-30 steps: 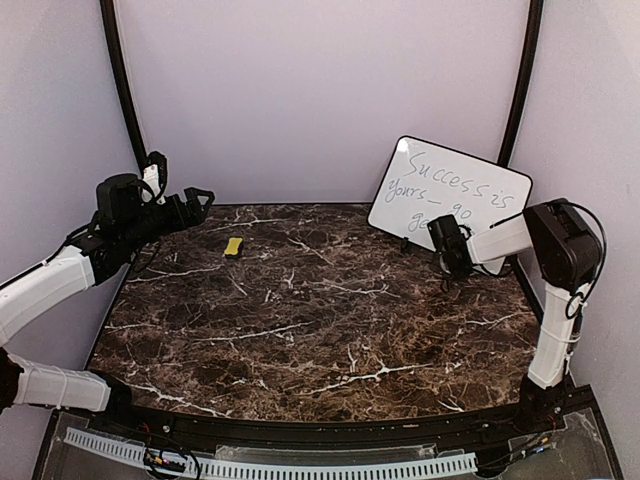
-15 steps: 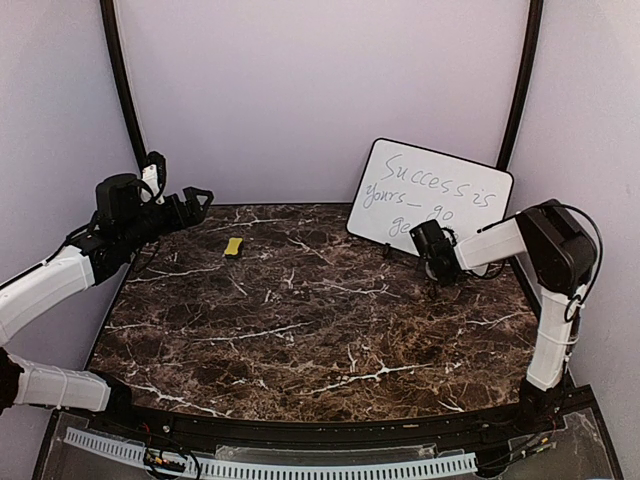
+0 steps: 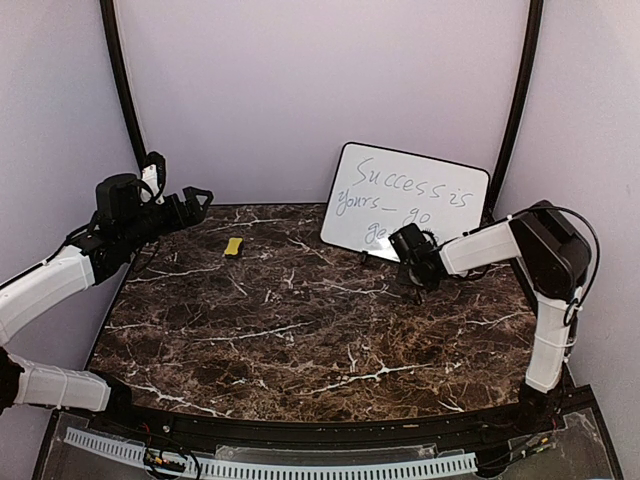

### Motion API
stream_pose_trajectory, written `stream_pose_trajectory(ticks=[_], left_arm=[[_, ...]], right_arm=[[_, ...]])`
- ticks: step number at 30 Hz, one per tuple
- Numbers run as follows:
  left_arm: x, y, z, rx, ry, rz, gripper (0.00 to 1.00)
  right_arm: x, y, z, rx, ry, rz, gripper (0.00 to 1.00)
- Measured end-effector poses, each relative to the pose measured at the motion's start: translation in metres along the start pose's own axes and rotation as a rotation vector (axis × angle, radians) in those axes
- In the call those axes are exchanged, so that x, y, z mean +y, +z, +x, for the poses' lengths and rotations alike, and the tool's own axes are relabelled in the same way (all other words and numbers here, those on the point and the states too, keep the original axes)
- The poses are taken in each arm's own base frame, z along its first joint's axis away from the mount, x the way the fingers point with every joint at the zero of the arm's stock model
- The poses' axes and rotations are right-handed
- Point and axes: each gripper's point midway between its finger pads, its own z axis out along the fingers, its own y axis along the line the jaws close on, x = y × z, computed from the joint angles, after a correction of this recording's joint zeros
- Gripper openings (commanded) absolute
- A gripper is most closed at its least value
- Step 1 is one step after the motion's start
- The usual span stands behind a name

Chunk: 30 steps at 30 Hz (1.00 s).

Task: Erase the whiteboard
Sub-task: Move the whiteboard to the center of the board.

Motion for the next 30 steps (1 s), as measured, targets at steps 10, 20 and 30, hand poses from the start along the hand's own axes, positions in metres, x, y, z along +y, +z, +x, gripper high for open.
stream_pose_trajectory(ticks=[10,20,30], left_arm=[[-0.001,0.000,0.000,0.003,-0.006,0.008,0.99],[-0.001,0.000,0.001,0.006,-0.005,0.010,0.99],[-0.001,0.000,0.002,0.007,-0.005,0.009,0.99]], right_arm=[[0.053,-0.020,0.004,0.002,-0.039,-0.082,0.00],[0.097,-0.024,0.026,0.008,-0.098,-0.131,0.00],[0.091,-0.041,0.045,-0.004,-0.092,-0.154,0.00]])
